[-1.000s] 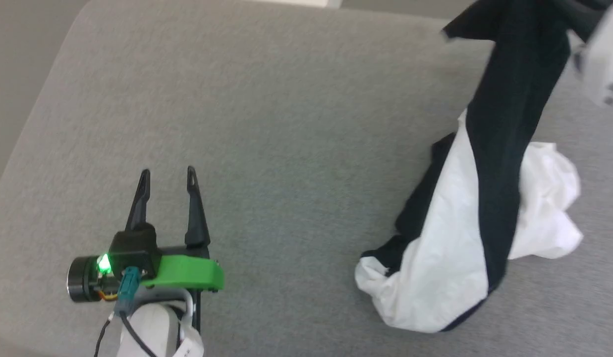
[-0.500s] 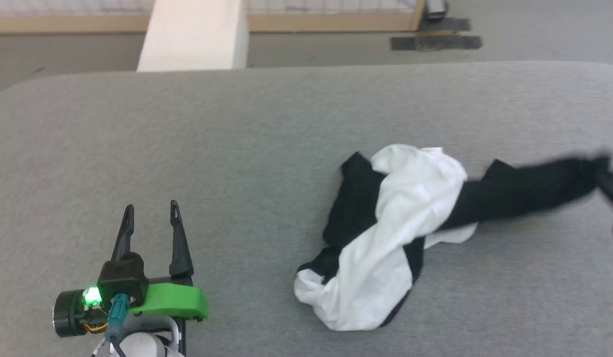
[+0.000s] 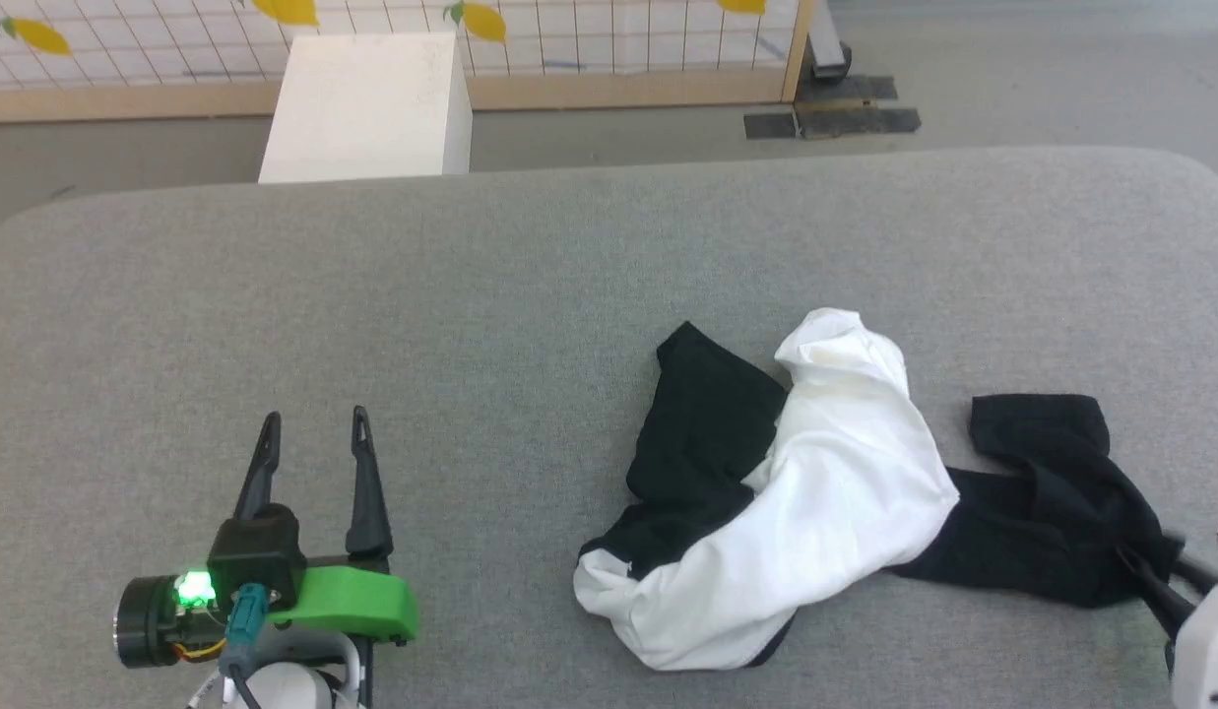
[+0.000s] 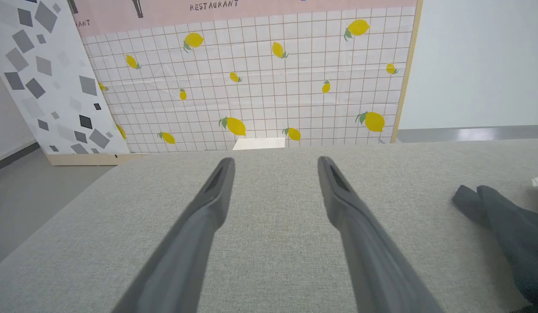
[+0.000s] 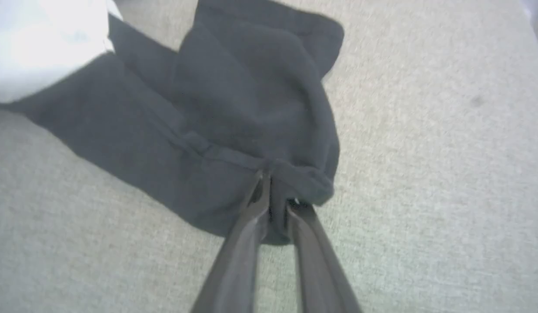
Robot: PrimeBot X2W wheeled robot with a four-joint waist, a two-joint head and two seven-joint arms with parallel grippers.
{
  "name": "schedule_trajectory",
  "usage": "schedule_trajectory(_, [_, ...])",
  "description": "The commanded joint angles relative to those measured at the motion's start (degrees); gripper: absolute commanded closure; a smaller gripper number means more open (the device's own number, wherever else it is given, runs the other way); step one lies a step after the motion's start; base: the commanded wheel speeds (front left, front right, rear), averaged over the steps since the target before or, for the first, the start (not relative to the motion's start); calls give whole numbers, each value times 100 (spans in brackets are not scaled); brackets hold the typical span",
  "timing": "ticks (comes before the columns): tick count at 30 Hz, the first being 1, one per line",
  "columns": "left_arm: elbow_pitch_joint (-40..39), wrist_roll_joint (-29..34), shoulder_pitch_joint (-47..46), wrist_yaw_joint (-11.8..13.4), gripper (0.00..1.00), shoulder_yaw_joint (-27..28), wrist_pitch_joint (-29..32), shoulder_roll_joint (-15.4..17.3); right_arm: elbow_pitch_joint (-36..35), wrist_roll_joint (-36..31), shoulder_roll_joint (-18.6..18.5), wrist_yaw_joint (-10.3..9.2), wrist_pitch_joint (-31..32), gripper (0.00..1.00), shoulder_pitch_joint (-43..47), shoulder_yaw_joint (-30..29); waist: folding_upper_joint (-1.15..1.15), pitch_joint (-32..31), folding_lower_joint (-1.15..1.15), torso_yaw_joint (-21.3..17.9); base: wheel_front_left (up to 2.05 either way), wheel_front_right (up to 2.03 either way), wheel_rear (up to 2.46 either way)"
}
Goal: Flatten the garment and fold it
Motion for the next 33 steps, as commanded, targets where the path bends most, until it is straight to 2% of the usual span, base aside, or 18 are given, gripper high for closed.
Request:
schedule_trajectory(1, [3,64,-55,-18,0,37,-22,57,-112,40,89,-9,-170,0,56,-184,0,-134,0,-19,0,0,0])
schedule_trajectory(6, [35,146,-322,-80,0,95,-22,313,-776,-502,85,-9,-639,0,103,-982,0,-335,0,-57,0,0,0])
schedule_trajectory(11, [326,308,-917,-351,0,-96,-22,679,-1572,-1205,575,-9,-796,0,409,-2105,0,-427,0,-29,0,0,0])
schedule_trajectory(15, [883,228,-1556,-751,0,-258,46,863,-2302,-1910,1252,-9,-838,0,719,-2963,0,-422,0,2,0,0,0])
schedule_trajectory(18, [1193,243,-2179,-1048,0,-548,406,988,-2928,-2497,1962,-9,-864,0,924,-3587,0,-359,0,18,0,0,0])
schedule_trajectory(21, [1412,185,-2742,-1210,0,-928,819,1057,-3536,-3030,2656,-9,-873,0,1055,-3987,0,-275,0,-1,0,0,0])
schedule_trajectory(24, [1688,-45,-3272,-1272,0,-1528,1367,1086,-4082,-3424,3266,-9,-875,0,1200,-4177,0,-189,0,-43,0,0,0])
schedule_trajectory(26, [1829,-411,-3591,-1278,0,-2193,1720,1158,-4337,-3574,3595,-9,-876,0,1293,-4229,0,-138,0,-93,0,0,0])
schedule_trajectory(29, [1955,-1240,-4030,-1280,0,-3183,2345,1296,-4575,-3766,3851,-9,-876,0,1409,-4191,0,-54,0,-185,0,0,0])
schedule_trajectory(33, [1860,-2446,-4592,-1281,0,-4657,3354,1643,-4634,-3846,3968,-9,-876,0,1432,-4132,0,92,0,-365,0,0,0])
